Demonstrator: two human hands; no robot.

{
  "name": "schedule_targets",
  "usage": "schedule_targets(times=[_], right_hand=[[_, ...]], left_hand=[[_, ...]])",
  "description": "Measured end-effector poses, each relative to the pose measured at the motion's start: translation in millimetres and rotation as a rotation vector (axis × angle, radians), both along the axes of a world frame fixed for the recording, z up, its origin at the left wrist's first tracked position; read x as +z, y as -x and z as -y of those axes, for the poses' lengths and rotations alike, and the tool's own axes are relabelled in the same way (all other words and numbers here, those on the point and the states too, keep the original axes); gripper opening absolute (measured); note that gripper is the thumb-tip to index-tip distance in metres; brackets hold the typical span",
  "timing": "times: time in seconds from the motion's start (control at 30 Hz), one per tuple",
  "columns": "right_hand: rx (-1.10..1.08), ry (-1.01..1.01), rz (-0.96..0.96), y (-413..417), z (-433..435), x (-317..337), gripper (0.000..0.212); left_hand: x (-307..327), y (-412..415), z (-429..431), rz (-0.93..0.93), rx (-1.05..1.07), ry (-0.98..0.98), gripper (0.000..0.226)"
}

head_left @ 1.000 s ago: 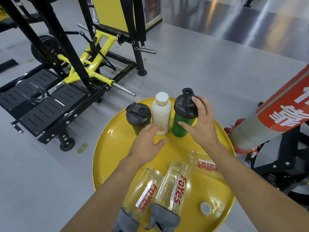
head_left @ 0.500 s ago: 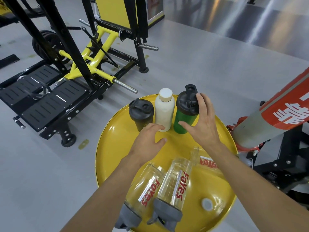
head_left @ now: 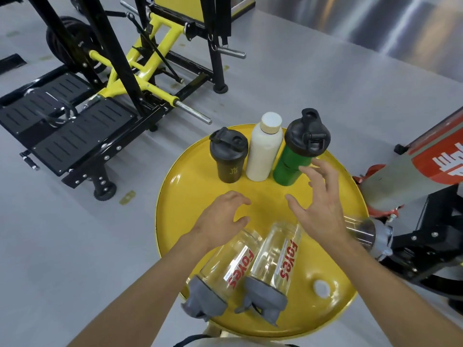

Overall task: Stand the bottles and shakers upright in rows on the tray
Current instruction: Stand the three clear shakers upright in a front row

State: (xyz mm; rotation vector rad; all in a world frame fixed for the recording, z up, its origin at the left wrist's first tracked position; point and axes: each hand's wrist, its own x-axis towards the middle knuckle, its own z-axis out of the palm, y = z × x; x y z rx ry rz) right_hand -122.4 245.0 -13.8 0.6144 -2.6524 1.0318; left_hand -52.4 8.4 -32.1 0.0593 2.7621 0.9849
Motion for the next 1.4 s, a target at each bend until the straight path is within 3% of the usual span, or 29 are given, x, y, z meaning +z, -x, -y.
schedule_targets(times=[0.23, 0.43, 0.77, 1.0, 1.2, 1.4], right_hand=[[0.111, -0.110, 0.055, -31.5, 18.8, -14.1, 0.046], [0.177, -0.202, 0.247, -51.9, 30.1, -26.3, 0.023], [0.104, -0.256, 0.289, -58.4, 44.7, -25.7, 0.015], [0.109, -0.274, 0.322, -59.2, 58.1, -25.3, 0.015], [0.115, -0.278, 0.326, -56.1, 64.2, -27.9, 0.015], [0.111, -0.303, 0.345, -54.0, 71.1, -27.7, 0.016]], left_hand=[[-17.6, -20.1, 3.2, -0.004, -0.266, -0.026, 0.034], [-18.2, -26.6, 14.2, 0.023, -0.403, -0.074, 0.039], [-20.3, -16.0, 61.8, 0.038, -0.210, -0.182, 0.035], [-24.6, -9.8, 87.9, -0.023, 0.023, -0.127, 0.035], [-18.8, -12.8, 96.5, -0.104, -0.106, -0.038, 0.036], [-15.5, -12.4, 96.9, -0.067, -0.220, 0.035, 0.038]])
